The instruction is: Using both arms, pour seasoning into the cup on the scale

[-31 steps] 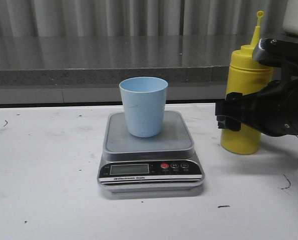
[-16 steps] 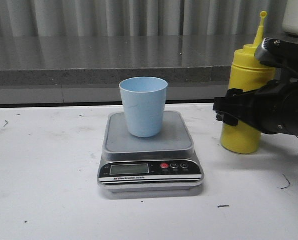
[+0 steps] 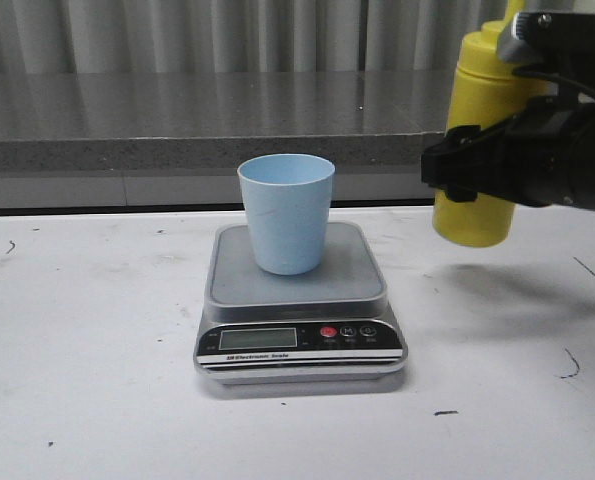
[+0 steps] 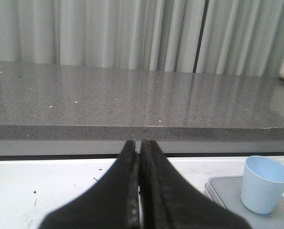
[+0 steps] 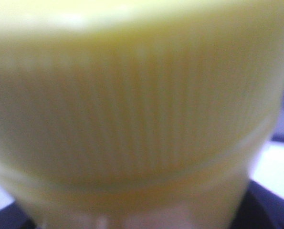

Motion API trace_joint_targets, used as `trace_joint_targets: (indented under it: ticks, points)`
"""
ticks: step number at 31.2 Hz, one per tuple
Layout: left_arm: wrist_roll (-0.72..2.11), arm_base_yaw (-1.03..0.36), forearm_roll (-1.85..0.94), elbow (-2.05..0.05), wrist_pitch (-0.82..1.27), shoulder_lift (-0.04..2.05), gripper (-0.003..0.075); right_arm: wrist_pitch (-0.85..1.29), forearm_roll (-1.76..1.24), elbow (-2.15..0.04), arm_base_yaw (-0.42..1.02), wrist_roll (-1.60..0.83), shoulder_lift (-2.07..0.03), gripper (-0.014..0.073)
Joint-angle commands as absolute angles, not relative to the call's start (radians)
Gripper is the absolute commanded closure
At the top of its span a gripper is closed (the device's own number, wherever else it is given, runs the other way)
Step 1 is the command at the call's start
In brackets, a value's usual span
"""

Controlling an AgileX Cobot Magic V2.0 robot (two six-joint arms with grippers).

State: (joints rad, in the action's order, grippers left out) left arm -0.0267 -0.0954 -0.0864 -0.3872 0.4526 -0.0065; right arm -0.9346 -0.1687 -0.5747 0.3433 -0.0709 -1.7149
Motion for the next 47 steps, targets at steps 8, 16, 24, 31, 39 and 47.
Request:
trace_joint_targets:
  ticks: [8, 16, 24, 31, 39, 47]
  points:
    - [-0.037, -0.095, -0.096, -0.411, 0.371, -0.022, 0.0740, -0.575, -0.156, -0.861, 0.343, -0.896, -1.585, 0.0482]
    - [-0.037, -0.095, -0.096, -0.411, 0.371, -0.022, 0.0740, -0.612, -0.165, -0.973, 0.343, -1.480, -1.586, 0.0488]
    - [-0.037, -0.095, -0.096, -0.411, 0.371, -0.022, 0.0740, -0.910, -0.165, -1.017, 0.343, -1.899, -1.648, 0.0488]
    - [-0.037, -0.095, -0.096, -0.411, 0.371, -0.022, 0.0740, -0.897, -0.165, -1.031, 0.344, -1.906, -1.656, 0.0488]
    - [-0.037, -0.095, -0.096, -0.411, 0.371, -0.022, 0.0740, -0.896, -0.201, -1.031, 0.344, -1.803, -1.656, 0.0488]
    - [-0.037, -0.095, -0.096, -0.411, 0.371, -0.022, 0.0740, -0.854, -0.356, -1.010, 0.400, -1.418, -1.656, 0.0488]
